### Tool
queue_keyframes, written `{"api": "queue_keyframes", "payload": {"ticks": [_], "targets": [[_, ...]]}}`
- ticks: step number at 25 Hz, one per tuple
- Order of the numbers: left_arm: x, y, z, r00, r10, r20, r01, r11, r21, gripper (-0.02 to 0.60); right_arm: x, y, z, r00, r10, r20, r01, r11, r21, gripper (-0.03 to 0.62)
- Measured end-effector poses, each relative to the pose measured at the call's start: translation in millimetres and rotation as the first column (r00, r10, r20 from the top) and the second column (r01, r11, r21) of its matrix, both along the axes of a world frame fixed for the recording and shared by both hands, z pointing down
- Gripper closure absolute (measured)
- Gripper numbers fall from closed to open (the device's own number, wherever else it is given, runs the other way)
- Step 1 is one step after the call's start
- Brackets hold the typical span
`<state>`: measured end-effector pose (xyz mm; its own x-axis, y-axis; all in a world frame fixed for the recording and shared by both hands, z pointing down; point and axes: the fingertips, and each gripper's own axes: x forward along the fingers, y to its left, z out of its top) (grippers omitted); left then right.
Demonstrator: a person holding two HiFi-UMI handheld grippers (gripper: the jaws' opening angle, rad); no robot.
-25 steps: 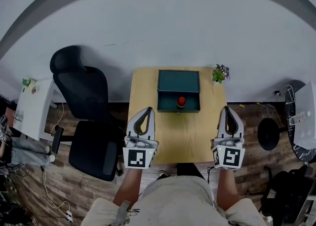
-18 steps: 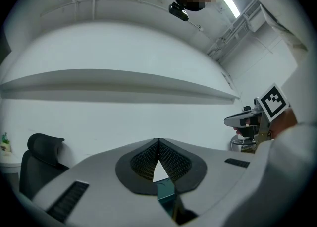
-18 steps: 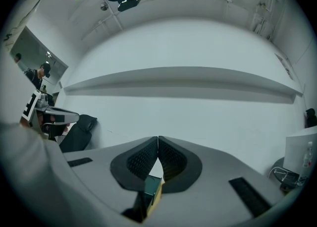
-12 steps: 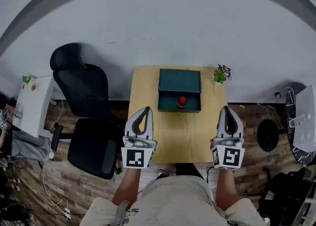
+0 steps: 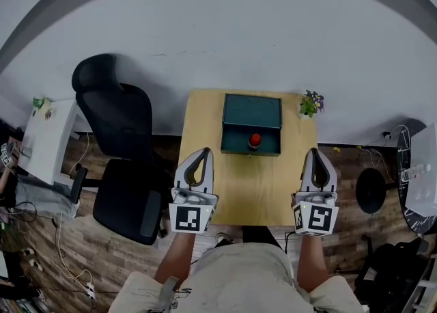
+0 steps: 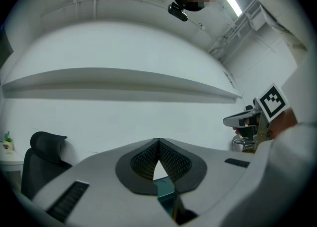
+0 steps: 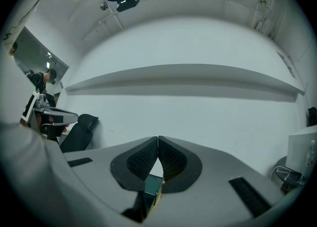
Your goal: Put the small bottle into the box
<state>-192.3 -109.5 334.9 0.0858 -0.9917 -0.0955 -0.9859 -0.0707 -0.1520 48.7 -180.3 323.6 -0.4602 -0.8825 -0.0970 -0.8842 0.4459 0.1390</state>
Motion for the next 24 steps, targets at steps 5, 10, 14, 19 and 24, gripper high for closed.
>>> {"api": "queue_keyframes", "payload": {"ticks": [5,10,14,19,24], "targets": [[-3,0,1,1.000,-0.007,-0.009,0.007,1.000,0.010,0.575,-3,0,3,1.000,-0.005,-0.010,0.005,1.000,-0.008,0.577],[-1,0,1,1.000,-0.006,-0.016,0.006,1.000,0.005,0.575,0,-3,11,1.000,0.011,0.004,-0.011,0.999,-0.033,0.577],[2,-3,-2,1.000,0.001,-0.010,-0.001,1.000,0.030,0.575,3,-3,13,1.000,0.011,0.008,-0.011,0.999,-0.042,0.577],[5,-5,-2,1.000,0.001,-0.009,0.000,1.000,0.028,0.575,6,-3,13,1.000,0.006,0.008,-0.006,0.999,-0.041,0.577],[8,-7,-1,1.000,0.002,-0.011,-0.002,1.000,0.029,0.575,7,-5,12,1.000,-0.002,-0.001,0.002,0.999,-0.035,0.577]]}}
